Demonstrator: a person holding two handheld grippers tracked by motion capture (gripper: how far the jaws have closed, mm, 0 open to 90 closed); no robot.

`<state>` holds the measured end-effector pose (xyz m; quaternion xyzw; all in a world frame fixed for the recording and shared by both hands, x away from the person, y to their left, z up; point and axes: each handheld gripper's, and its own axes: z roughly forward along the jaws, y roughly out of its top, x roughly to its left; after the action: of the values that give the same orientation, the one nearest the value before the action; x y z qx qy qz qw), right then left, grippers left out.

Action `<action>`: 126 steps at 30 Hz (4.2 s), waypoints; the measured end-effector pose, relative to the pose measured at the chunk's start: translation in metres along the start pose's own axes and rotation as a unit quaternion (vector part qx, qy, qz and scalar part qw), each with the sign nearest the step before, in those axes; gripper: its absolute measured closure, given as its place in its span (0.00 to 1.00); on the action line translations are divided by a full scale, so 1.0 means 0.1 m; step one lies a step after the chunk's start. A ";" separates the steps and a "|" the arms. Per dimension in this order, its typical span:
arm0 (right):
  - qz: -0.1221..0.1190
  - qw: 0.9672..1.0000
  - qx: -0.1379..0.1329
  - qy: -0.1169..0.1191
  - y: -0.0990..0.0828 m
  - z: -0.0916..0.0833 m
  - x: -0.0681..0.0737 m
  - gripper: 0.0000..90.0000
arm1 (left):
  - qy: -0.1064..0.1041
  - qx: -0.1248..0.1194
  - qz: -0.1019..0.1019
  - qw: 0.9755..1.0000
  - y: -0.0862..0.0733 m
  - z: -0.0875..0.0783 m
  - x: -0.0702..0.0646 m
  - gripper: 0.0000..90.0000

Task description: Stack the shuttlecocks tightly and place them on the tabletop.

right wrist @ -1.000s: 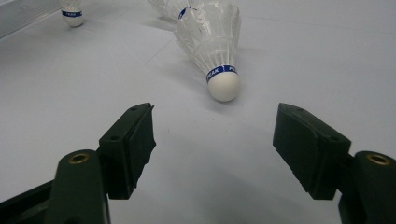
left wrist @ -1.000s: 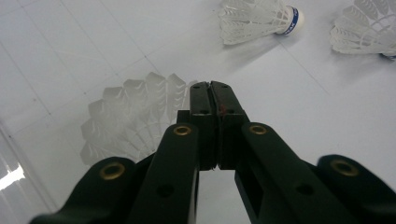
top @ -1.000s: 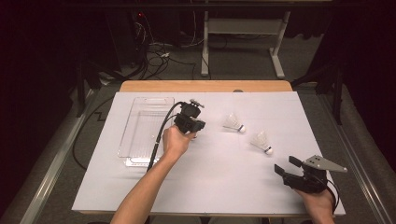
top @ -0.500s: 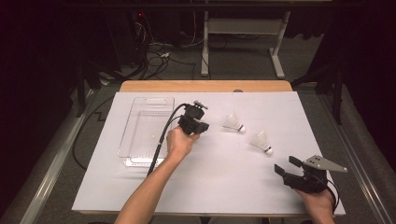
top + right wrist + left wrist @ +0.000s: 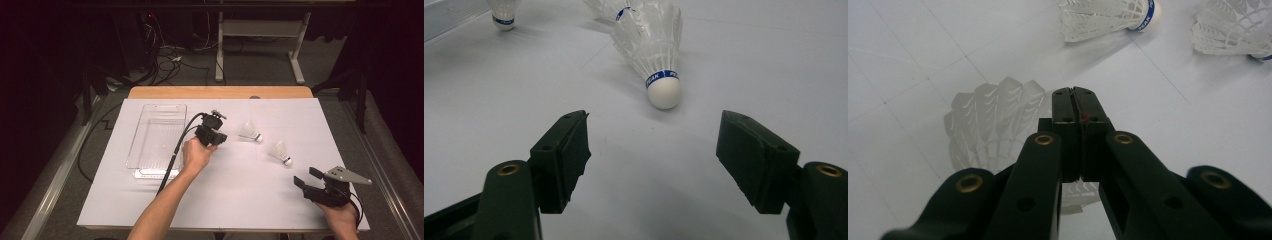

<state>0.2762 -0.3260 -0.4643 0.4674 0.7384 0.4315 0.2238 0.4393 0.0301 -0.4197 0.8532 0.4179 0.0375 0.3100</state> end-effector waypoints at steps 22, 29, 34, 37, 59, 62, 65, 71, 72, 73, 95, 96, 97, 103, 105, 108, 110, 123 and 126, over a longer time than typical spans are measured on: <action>0.003 1.000 0.000 0.000 0.00 0.00 -0.01 0.33 | 0.011 0.008 -0.002 1.000 0.03 0.16 -0.09 0.98; 0.002 1.000 -0.002 -0.002 0.00 -0.01 -0.01 0.33 | 0.020 0.011 0.001 1.000 0.04 0.20 -0.14 0.98; 0.002 1.000 -0.003 -0.002 0.00 -0.01 -0.01 0.33 | 0.021 0.015 0.004 1.000 0.05 0.24 -0.17 0.98; 0.004 1.000 -0.002 -0.001 0.00 -0.01 -0.01 0.33 | 0.023 0.015 0.005 1.000 0.05 0.26 -0.19 0.97; 0.001 1.000 -0.003 0.001 0.00 -0.01 -0.01 0.33 | 0.024 0.013 0.013 1.000 0.08 0.30 -0.26 0.94; 0.000 1.000 -0.003 0.001 0.00 -0.01 -0.01 0.33 | 0.024 0.012 0.016 1.000 0.10 0.30 -0.28 0.94; 0.000 1.000 -0.003 0.001 0.00 -0.01 -0.01 0.33 | 0.022 0.012 0.016 1.000 0.12 0.31 -0.30 0.93; 0.002 1.000 -0.003 0.002 0.00 -0.02 -0.01 0.33 | 0.016 0.017 0.017 1.000 0.13 0.35 -0.33 0.90; 0.002 1.000 -0.003 0.002 0.00 -0.02 -0.01 0.33 | 0.016 0.016 0.017 1.000 0.13 0.35 -0.33 0.90; 0.001 1.000 -0.003 0.002 0.00 -0.01 -0.01 0.33 | 0.014 0.014 0.016 1.000 0.14 0.35 -0.33 0.88; 0.001 1.000 -0.002 0.002 0.00 -0.01 -0.01 0.33 | -0.006 -0.003 0.020 1.000 0.14 0.25 -0.36 0.73; 0.001 1.000 -0.002 0.002 0.00 -0.01 -0.01 0.33 | -0.006 -0.003 0.020 1.000 0.14 0.25 -0.36 0.73; 0.002 1.000 -0.002 0.002 0.00 -0.01 -0.01 0.33 | -0.005 -0.003 0.020 1.000 0.14 0.24 -0.36 0.72; 0.002 1.000 -0.002 0.002 0.00 -0.01 -0.01 0.33 | -0.010 -0.005 0.020 1.000 0.14 0.21 -0.38 0.66; 0.002 1.000 -0.002 0.002 0.00 -0.01 -0.01 0.33 | -0.009 -0.004 0.025 1.000 0.13 0.20 -0.40 0.65; 0.003 1.000 -0.002 0.001 0.00 -0.01 -0.01 0.33 | -0.009 -0.004 0.032 0.999 0.12 0.19 -0.43 0.63; 0.002 1.000 -0.002 0.001 0.00 -0.01 -0.01 0.33 | -0.012 -0.003 0.035 0.999 0.12 0.18 -0.45 0.61; 0.002 1.000 -0.001 0.000 0.00 -0.01 -0.01 0.33 | -0.017 -0.011 0.039 0.999 0.10 0.09 -0.50 0.52; 0.002 1.000 -0.001 0.001 0.00 -0.01 -0.01 0.33 | -0.019 -0.012 0.040 0.999 0.08 0.07 -0.50 0.51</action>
<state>0.2761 -0.3269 -0.4642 0.4684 0.7372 0.4331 0.2228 0.4147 -0.0140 -0.4107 0.8659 0.3769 0.0388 0.3265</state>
